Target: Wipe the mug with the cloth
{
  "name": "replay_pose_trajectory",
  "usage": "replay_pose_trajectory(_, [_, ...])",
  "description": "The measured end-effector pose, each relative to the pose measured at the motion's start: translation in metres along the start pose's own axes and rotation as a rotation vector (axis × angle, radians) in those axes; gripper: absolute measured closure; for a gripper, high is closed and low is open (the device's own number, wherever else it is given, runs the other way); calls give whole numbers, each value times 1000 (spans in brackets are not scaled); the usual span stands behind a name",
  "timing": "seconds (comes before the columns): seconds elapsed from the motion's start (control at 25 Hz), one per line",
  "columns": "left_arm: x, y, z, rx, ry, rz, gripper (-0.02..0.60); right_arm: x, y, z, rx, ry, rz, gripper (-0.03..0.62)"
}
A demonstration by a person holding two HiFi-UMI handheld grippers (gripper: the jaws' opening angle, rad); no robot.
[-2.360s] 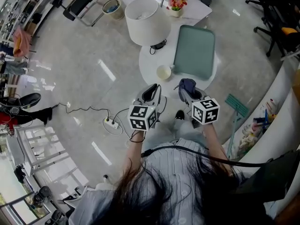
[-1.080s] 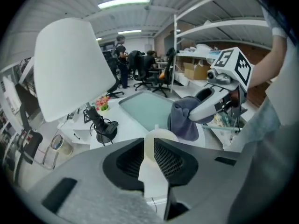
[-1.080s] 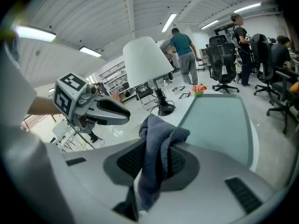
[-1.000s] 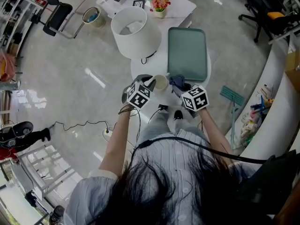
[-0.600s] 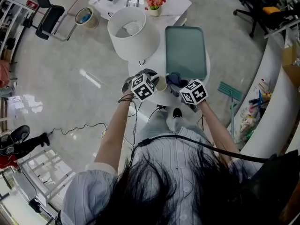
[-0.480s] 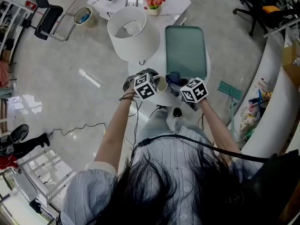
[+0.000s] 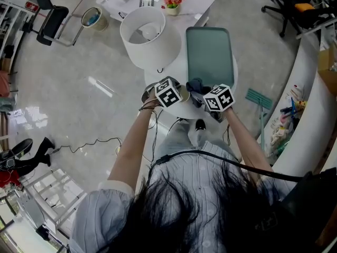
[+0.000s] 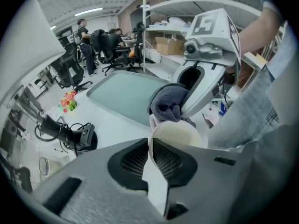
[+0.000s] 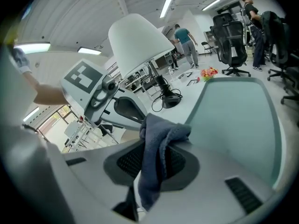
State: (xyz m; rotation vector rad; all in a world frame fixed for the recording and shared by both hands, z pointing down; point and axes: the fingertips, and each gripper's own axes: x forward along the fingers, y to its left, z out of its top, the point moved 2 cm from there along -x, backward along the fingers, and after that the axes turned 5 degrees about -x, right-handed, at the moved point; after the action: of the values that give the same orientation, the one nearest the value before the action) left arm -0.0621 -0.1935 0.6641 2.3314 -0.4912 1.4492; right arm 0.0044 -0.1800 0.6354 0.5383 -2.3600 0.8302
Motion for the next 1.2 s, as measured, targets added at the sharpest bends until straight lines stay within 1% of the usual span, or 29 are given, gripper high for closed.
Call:
replay_pose_trajectory(0.12, [-1,3,1,-105,-28,-3,535,0,0,-2,14,-10,-3,508])
replay_pose_trajectory(0.36, [-3,4,-2,-230,-53,47,535,-1,2,-6,56,-37,-18,508])
replay_pose_trajectory(0.48, [-5,4,-7,-314,-69,72,535,-2,5,-8,79,-54,-21,508])
replay_pose_trajectory(0.6, [-8,4,-11,-420,-95,96,535,-2,7,-9,91,-67,-19,508])
replay_pose_trajectory(0.72, [-13,7,-18,-533,-120,124,535,0,10,-9,80,-67,-14,508])
replay_pose_trajectory(0.84, [-27,12,-30,-637,-108,202,535,0,14,-10,70,-63,-12,508])
replay_pose_trajectory(0.88, [-27,12,-32,-667,-117,214,535,1,14,-10,68,-64,-12,508])
replay_pose_trajectory(1.0, [-26,10,-33,-774,-167,226,535,2,17,-11,61,-68,-12,508])
replay_pose_trajectory(1.2, [-34,9,-40,-962,-196,279,535,0,22,-13,63,-75,-15,508])
